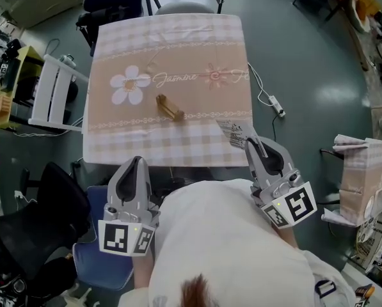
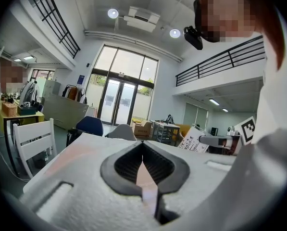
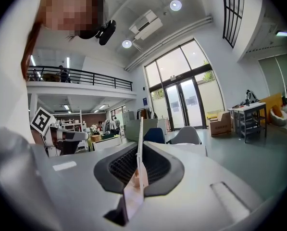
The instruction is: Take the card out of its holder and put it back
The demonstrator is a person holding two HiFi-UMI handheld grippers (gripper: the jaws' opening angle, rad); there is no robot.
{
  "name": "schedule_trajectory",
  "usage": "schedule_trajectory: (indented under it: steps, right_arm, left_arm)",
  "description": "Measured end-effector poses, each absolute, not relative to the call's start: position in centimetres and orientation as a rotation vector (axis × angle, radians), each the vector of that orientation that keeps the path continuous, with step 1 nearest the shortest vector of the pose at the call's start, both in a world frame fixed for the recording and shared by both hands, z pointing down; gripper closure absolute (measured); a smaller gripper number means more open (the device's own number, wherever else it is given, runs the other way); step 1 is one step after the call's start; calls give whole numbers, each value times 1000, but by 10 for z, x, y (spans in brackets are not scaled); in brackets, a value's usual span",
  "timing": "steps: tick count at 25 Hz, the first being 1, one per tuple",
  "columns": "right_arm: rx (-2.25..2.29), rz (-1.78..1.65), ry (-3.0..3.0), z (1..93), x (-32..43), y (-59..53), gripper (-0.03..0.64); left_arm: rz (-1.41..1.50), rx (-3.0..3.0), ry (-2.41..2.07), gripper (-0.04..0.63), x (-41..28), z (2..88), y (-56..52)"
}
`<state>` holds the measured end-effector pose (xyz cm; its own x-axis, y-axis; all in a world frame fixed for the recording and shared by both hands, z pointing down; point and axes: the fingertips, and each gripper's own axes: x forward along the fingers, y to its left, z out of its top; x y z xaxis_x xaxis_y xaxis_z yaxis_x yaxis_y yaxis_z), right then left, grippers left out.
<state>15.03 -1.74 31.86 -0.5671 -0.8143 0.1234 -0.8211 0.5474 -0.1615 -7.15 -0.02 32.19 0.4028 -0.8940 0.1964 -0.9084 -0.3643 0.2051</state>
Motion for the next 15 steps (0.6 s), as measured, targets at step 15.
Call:
schedule_trajectory:
  steps: [15]
  right_arm:
    - [1440,320,-2718,324,152,-21,598]
  left_arm:
    - [74,2408,-1562,595,-67,323,-5]
